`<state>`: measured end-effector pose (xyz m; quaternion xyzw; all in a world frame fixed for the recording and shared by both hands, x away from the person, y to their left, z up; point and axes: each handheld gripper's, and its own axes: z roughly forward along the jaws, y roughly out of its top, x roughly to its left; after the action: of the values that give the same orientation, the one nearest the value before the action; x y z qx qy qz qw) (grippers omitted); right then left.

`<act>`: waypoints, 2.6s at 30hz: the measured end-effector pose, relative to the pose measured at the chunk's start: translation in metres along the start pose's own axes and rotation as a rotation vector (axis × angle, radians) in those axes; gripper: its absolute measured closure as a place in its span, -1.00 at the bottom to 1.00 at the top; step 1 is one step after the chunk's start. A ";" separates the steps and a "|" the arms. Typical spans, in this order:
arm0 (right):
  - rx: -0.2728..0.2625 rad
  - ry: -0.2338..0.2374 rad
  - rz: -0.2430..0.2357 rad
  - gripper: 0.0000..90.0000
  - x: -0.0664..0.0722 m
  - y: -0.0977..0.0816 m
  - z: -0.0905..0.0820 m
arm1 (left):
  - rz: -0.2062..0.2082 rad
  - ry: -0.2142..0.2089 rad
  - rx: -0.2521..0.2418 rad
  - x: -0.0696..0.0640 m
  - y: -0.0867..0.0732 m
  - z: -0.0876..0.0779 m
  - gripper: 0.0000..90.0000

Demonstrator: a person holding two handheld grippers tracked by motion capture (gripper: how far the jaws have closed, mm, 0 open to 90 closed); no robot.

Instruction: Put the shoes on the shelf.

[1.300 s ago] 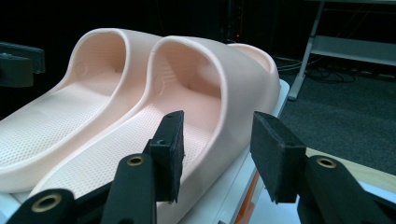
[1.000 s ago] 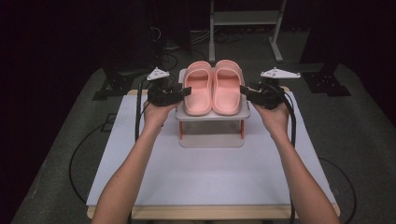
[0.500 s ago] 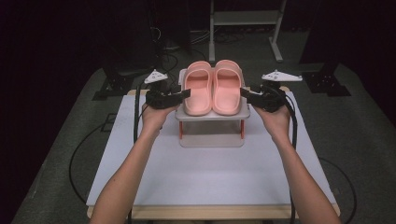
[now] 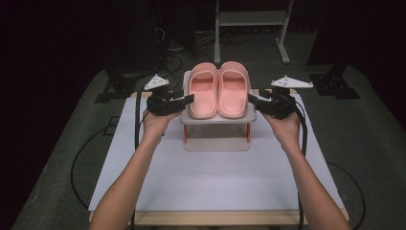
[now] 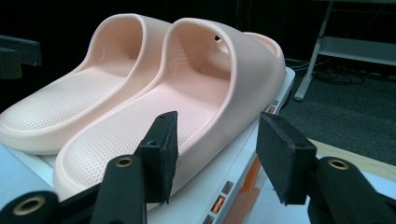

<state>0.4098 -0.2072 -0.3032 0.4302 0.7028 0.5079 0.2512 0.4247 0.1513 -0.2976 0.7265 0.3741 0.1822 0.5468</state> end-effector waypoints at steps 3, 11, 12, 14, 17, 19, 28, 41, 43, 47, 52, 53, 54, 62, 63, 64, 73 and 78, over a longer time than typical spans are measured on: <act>-0.003 0.000 -0.003 0.04 -0.001 -0.002 -0.003 | 0.002 -0.003 -0.004 -0.001 -0.002 -0.002 0.04; -0.003 0.011 0.003 0.00 -0.002 -0.011 -0.008 | 0.007 -0.007 -0.012 -0.004 -0.011 -0.006 0.02; -0.003 0.011 0.003 0.00 -0.002 -0.011 -0.008 | 0.007 -0.007 -0.012 -0.004 -0.011 -0.006 0.02; -0.003 0.016 0.003 -0.01 -0.001 -0.014 -0.010 | 0.010 -0.013 -0.015 -0.005 -0.013 -0.008 0.01; -0.004 0.018 0.002 -0.02 -0.001 -0.016 -0.011 | 0.011 -0.017 -0.020 -0.006 -0.014 -0.011 0.01; -0.005 0.021 0.000 -0.03 0.000 -0.017 -0.012 | 0.013 -0.019 -0.020 -0.006 -0.014 -0.012 0.00; -0.002 0.029 -0.013 -0.07 0.002 -0.020 -0.015 | 0.011 -0.026 -0.022 -0.006 -0.019 -0.018 -0.03; -0.006 0.037 -0.010 -0.14 0.001 -0.028 -0.022 | 0.011 -0.017 -0.026 -0.004 -0.024 -0.027 -0.10; -0.002 0.040 -0.013 -0.15 0.002 -0.029 -0.024 | 0.012 -0.017 -0.028 -0.004 -0.024 -0.029 -0.12; -0.008 0.048 -0.017 -0.15 0.004 -0.031 -0.027 | 0.009 -0.018 -0.027 -0.004 -0.027 -0.031 -0.14; -0.010 0.051 -0.022 -0.16 0.006 -0.035 -0.030 | 0.013 -0.015 -0.024 -0.004 -0.032 -0.033 -0.18; -0.009 0.053 -0.021 -0.16 0.006 -0.035 -0.031 | 0.009 -0.016 -0.024 -0.005 -0.033 -0.034 -0.19; -0.008 0.055 -0.020 -0.16 0.007 -0.036 -0.031 | 0.014 -0.017 -0.022 -0.005 -0.034 -0.035 -0.19; -0.001 0.064 -0.022 -0.18 0.008 -0.043 -0.034 | 0.017 -0.024 -0.029 -0.007 -0.039 -0.042 -0.23; 0.000 0.065 -0.019 -0.18 0.008 -0.044 -0.034 | 0.018 -0.022 -0.028 -0.007 -0.040 -0.043 -0.23; 0.004 0.065 -0.023 -0.18 0.008 -0.045 -0.034 | 0.023 -0.021 -0.027 -0.007 -0.041 -0.044 -0.23; 0.012 0.073 -0.005 -0.22 0.006 -0.055 -0.037 | 0.024 -0.021 -0.025 -0.007 -0.049 -0.049 -0.28; 0.013 0.072 -0.002 -0.24 0.005 -0.058 -0.037 | 0.021 -0.025 -0.026 -0.007 -0.054 -0.050 -0.31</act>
<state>0.3573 -0.2277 -0.3438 0.4124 0.7152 0.5182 0.2233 0.3679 0.1855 -0.3299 0.7254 0.3573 0.1836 0.5589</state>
